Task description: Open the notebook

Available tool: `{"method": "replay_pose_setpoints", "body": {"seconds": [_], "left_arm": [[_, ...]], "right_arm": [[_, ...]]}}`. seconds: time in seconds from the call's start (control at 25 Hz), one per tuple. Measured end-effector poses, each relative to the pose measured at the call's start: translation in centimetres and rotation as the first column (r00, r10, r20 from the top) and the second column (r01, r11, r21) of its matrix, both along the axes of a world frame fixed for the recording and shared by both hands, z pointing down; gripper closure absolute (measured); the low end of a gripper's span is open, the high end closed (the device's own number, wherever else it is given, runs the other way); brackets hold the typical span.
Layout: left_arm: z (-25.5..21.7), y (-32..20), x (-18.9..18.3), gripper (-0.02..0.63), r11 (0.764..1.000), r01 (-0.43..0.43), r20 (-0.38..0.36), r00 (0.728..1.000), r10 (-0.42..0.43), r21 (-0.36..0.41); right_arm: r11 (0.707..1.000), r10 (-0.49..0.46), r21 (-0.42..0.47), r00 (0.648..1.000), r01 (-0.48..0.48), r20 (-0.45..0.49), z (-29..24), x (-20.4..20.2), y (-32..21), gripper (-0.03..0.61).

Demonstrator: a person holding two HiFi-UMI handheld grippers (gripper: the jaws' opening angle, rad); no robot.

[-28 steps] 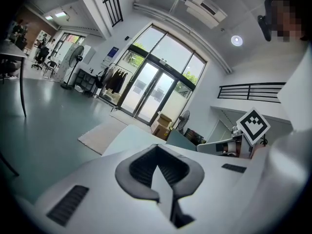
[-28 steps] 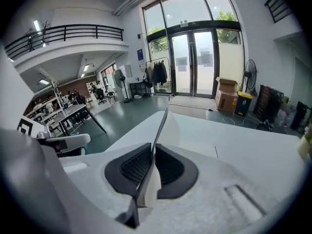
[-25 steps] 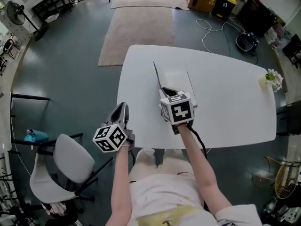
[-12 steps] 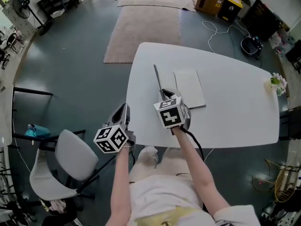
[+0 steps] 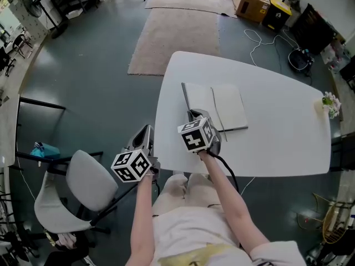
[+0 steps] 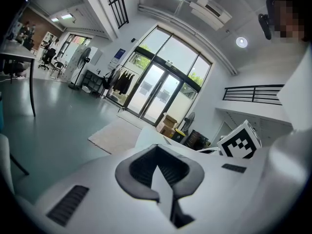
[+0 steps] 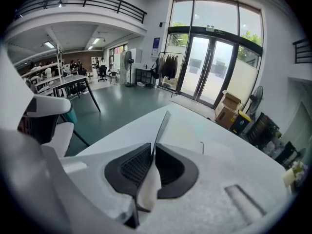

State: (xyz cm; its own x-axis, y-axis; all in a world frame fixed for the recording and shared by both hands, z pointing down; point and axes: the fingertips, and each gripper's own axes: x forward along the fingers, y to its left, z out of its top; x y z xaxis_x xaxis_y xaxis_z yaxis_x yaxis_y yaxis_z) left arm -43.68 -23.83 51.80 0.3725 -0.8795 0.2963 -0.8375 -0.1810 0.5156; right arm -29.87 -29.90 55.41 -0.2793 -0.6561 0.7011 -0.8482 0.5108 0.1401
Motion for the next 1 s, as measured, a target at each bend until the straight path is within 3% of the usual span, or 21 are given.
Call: {"method": "replay_pose_setpoints", "body": {"seconds": [1.0], "left_arm": [[1.6, 1.3, -4.4, 0.614, 0.997, 0.068, 0.015, 0.998, -0.067, -0.044]], "right_arm": [[0.995, -0.037, -0.095, 0.995, 0.028, -0.089, 6.8, -3.5, 0.2, 0.555]]}}
